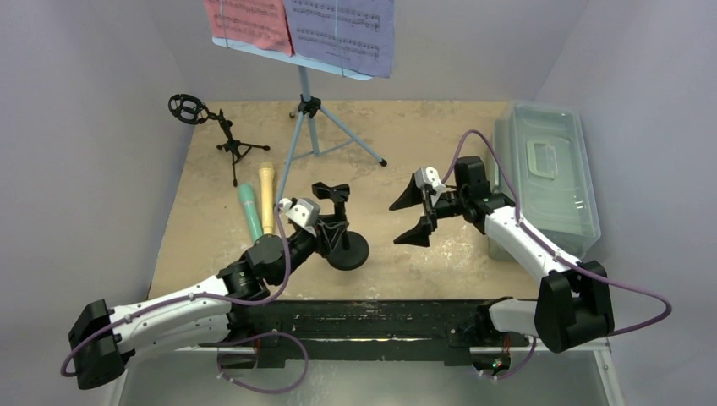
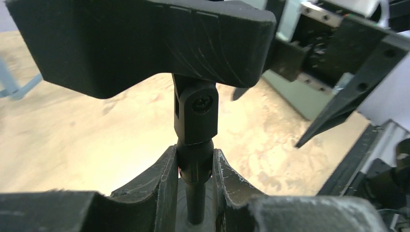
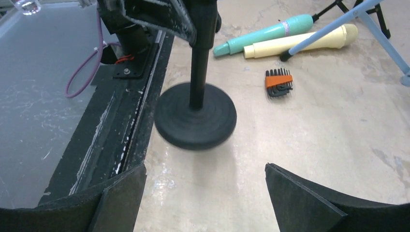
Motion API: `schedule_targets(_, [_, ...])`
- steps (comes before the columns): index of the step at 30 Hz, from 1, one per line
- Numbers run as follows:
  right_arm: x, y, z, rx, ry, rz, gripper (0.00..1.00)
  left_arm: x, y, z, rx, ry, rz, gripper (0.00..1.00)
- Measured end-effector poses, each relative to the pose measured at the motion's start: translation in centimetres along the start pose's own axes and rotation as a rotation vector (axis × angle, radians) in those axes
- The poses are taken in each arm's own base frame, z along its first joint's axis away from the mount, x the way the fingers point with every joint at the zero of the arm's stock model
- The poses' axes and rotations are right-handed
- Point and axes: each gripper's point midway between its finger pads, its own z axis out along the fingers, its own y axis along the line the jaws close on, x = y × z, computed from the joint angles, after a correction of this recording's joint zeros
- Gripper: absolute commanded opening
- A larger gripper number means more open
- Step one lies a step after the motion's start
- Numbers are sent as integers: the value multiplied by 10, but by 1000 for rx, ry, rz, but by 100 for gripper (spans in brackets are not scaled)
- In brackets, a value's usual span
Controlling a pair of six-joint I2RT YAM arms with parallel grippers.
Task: Pack up the instrument practice props
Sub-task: Place the microphone stand at the center of the board.
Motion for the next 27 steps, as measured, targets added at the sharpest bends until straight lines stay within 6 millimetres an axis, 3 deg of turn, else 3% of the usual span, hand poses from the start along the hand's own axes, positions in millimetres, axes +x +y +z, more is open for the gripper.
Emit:
schedule_targets(13, [10,1,-7,14,26,11,97,-5,63,-41,-320,149,130,0])
schedule_targets(27, [12,-2,-9,27,36,9,97,-34,120,-87,-647,135,246,0])
